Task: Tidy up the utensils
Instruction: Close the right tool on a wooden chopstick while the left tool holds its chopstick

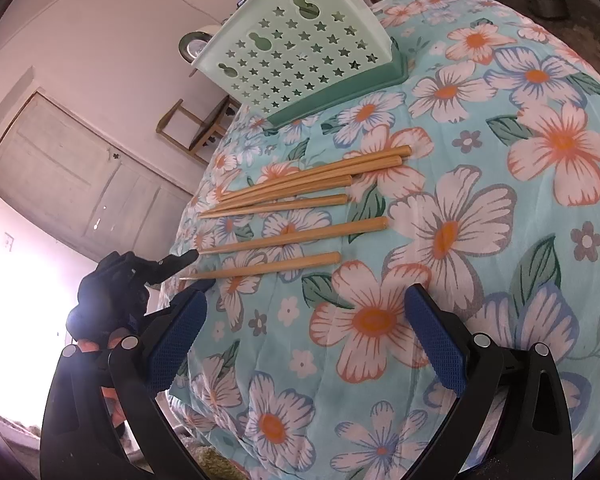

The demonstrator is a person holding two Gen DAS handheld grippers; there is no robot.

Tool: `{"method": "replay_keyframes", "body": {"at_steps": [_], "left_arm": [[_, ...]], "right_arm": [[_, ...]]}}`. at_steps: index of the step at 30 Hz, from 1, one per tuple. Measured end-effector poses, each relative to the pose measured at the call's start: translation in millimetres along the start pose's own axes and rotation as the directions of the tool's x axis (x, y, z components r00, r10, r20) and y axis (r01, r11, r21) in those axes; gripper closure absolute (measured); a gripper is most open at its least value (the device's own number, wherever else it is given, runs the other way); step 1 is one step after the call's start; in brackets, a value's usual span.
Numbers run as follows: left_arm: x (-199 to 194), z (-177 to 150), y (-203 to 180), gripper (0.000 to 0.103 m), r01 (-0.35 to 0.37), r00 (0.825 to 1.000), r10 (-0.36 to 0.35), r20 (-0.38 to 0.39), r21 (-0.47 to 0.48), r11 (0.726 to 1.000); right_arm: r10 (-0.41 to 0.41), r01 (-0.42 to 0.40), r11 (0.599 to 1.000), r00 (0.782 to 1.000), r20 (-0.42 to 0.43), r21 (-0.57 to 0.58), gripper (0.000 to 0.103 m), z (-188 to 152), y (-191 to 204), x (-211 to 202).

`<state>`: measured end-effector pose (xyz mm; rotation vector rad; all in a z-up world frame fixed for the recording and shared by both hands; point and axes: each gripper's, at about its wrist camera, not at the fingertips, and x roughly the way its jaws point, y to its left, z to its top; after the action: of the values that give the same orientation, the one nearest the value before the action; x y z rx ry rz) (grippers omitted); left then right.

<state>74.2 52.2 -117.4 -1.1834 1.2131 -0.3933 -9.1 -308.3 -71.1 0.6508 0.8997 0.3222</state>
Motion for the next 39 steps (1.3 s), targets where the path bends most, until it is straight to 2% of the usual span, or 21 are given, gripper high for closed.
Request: {"method": "replay_keyframes", "body": {"at_steps": [3, 5, 6, 11, 14, 17, 20, 22, 27, 32, 39], "left_arm": [[2.1, -0.7, -2.7, 0.077, -0.034, 0.999, 0.034, 0.014, -0.004, 0.999], [3.2, -1.8, -3.8, 0.089, -0.068, 0.997, 0.067, 0.024, 0.003, 0.998], [3.5, -1.9, -3.8, 0.091, -0.078, 0.997, 0.078, 0.027, 0.006, 0.997], [-0.6, -4.9, -3.1, 0.092, -0.071, 0.997, 0.069, 0.043, 0.051, 0.996], [-7.4, -5.5, -4.7, 0.092, -0.074, 0.996, 0.068, 0.058, 0.104, 0.992], [-17.4, -4.8, -6.6, 0.092, -0.080, 0.994, 0.066, 0.086, 0.165, 0.983], [-28.8, -3.2, -8.6, 0.092, -0.103, 0.989, 0.074, 0.128, 0.233, 0.967], [-35.8, -3.0, -11.1, 0.092, -0.124, 0.984, 0.080, 0.161, 0.286, 0.950], [-38.9, -5.9, -16.8, 0.091, -0.160, 0.976, 0.091, 0.196, 0.370, 0.915], [-31.8, -5.1, -14.9, 0.091, -0.155, 0.980, 0.094, 0.177, 0.376, 0.913], [-30.1, -2.2, -9.9, 0.091, -0.142, 0.983, 0.087, 0.161, 0.372, 0.917]], "right_arm": [[0.004, -0.004, 1.000, 1.000, 0.004, 0.006, 0.008, -0.4, -1.0, -0.9], [0.006, -0.006, 1.000, 1.000, 0.004, 0.008, 0.008, -0.6, -1.5, -1.6], [0.006, -0.006, 1.000, 1.000, 0.004, 0.007, 0.008, -1.0, -1.8, -2.2], [-0.002, 0.002, 1.000, 1.000, -0.009, -0.003, 0.008, -1.3, -0.9, -4.4], [0.021, -0.020, 0.999, 1.000, -0.020, 0.042, 0.009, 1.7, -5.2, -10.3], [0.069, -0.068, 0.993, 0.998, -0.004, 0.099, 0.022, 5.7, -10.8, -17.3], [0.139, -0.139, 0.971, 0.990, 0.014, 0.195, 0.036, 11.2, -21.1, -19.8], [0.149, -0.146, 0.957, 0.989, 0.010, 0.251, 0.045, 13.9, -27.8, -16.9], [0.183, -0.163, 0.882, 0.983, -0.003, 0.442, 0.070, 15.5, -54.3, 0.5], [0.188, -0.181, 0.822, 0.981, 0.042, 0.541, 0.071, 21.0, -64.6, 5.1], [0.162, -0.168, 0.785, 0.985, 0.064, 0.596, 0.071, 27.4, -70.0, 9.8]]}}
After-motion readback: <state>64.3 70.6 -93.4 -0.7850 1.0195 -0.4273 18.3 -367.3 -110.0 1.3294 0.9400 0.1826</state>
